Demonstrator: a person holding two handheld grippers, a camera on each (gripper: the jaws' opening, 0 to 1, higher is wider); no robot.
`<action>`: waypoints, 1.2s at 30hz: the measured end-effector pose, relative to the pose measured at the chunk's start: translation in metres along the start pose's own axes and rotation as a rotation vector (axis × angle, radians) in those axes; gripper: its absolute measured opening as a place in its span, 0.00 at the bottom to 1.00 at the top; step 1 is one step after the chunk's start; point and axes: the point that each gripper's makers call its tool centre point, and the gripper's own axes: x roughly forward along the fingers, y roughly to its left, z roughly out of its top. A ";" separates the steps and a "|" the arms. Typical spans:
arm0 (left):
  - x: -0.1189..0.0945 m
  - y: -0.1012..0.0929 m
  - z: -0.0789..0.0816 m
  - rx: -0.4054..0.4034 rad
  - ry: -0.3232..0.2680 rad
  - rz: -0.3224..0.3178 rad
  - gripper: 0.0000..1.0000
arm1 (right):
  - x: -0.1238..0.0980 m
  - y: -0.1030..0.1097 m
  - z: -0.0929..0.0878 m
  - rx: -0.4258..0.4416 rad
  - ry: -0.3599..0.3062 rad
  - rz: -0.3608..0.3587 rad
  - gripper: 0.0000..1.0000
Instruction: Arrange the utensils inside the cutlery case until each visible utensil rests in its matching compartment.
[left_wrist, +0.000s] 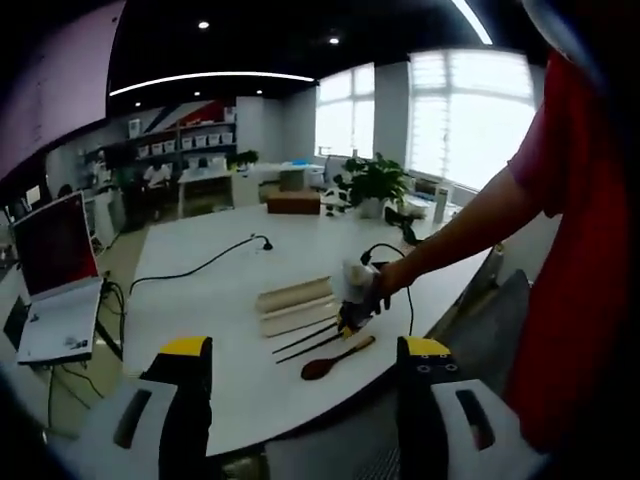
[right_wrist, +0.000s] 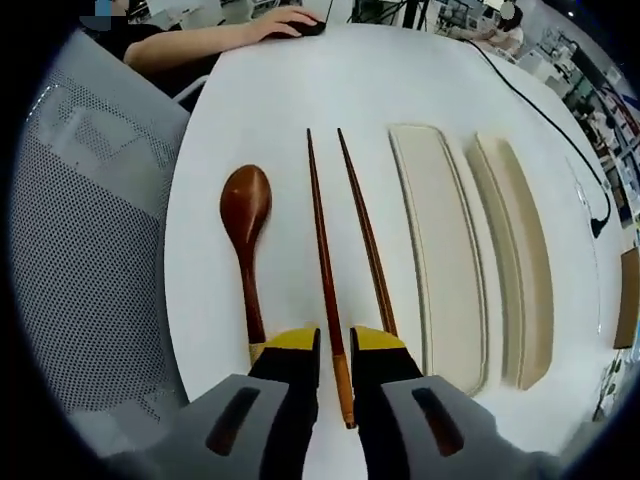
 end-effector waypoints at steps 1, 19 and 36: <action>0.001 0.000 -0.001 -0.002 0.006 -0.003 0.77 | 0.000 -0.001 0.000 0.002 0.000 0.001 0.08; 0.001 0.002 0.005 -0.032 -0.025 -0.020 0.76 | 0.008 -0.007 -0.001 -0.203 0.277 -0.030 0.01; 0.002 0.008 0.004 0.008 -0.032 -0.035 0.75 | -0.009 0.003 -0.005 -0.127 0.150 0.005 0.00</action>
